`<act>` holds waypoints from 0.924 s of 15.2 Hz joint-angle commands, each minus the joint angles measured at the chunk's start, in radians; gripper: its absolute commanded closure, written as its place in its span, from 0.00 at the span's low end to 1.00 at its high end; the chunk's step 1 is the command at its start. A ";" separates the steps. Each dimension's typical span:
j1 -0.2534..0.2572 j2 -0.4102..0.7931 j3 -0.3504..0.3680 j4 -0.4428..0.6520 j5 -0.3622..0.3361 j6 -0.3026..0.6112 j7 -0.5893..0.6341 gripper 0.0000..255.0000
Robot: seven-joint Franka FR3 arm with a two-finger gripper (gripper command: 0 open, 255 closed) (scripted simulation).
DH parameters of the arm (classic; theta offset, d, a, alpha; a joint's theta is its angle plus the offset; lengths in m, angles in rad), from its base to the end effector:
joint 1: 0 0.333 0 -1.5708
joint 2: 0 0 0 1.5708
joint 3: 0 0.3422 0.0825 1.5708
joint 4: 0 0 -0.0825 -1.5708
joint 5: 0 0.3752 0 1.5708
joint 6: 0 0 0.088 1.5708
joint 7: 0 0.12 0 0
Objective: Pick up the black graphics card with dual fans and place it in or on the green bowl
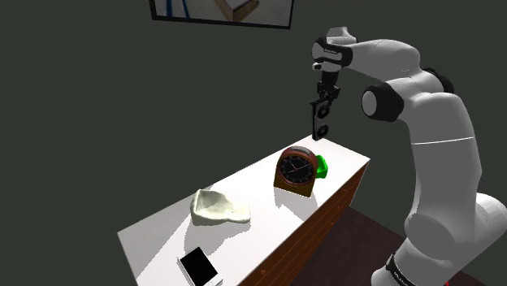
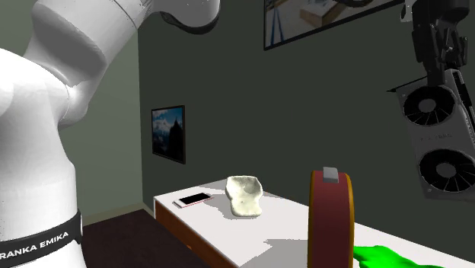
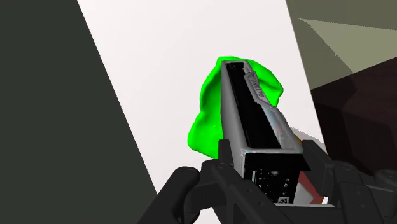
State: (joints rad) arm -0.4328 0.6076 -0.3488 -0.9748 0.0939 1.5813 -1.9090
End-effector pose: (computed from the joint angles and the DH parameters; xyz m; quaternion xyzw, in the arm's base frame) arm 0.5756 -0.4378 0.5400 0.8272 0.5593 -0.0461 0.0262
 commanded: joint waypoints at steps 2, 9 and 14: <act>0.010 -0.020 -0.001 -0.071 -0.004 0.053 0.000 1.00; 0.027 -0.040 -0.002 -0.200 -0.010 0.161 0.004 1.00; 0.035 -0.043 0.000 -0.273 -0.010 0.230 0.007 1.00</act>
State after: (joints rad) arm -0.4009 0.5668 -0.3494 -1.2327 0.0842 1.7962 -1.9044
